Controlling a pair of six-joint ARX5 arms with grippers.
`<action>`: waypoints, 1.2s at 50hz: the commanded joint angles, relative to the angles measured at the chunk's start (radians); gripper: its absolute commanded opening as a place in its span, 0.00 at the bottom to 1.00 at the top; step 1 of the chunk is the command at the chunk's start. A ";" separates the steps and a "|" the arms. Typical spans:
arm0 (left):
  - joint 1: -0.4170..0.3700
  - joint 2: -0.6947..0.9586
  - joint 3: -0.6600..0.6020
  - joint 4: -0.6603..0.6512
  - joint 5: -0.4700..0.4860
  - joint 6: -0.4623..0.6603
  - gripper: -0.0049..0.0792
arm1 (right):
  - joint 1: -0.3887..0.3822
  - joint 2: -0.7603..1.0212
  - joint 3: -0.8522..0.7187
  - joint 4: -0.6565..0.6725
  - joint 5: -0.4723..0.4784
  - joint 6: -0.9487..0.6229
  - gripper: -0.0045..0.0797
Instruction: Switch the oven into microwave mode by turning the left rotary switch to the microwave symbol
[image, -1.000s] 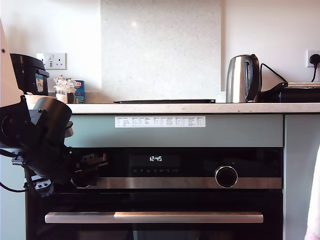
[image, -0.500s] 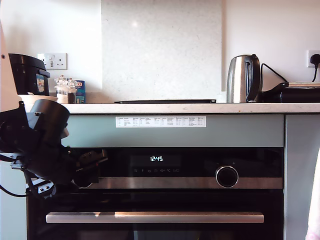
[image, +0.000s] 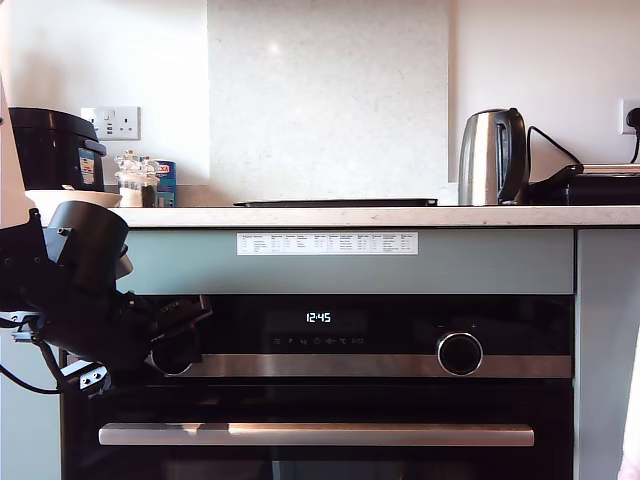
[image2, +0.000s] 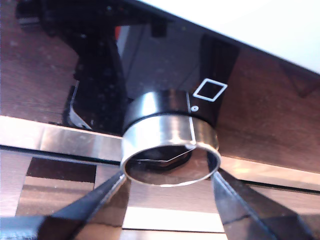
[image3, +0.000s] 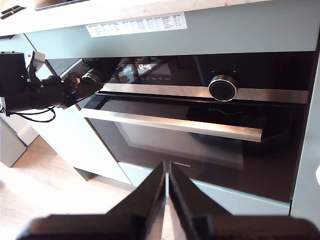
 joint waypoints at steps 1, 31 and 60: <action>-0.014 -0.027 0.024 0.056 0.020 -0.002 0.59 | 0.005 0.006 -0.010 0.008 0.000 -0.001 0.04; -0.006 -0.087 0.025 -0.101 0.029 -0.002 0.59 | 0.005 0.006 -0.010 0.006 0.000 0.000 0.04; -0.023 -0.132 0.024 -0.110 0.015 0.000 0.57 | 0.005 0.006 -0.010 0.003 -0.001 0.003 0.04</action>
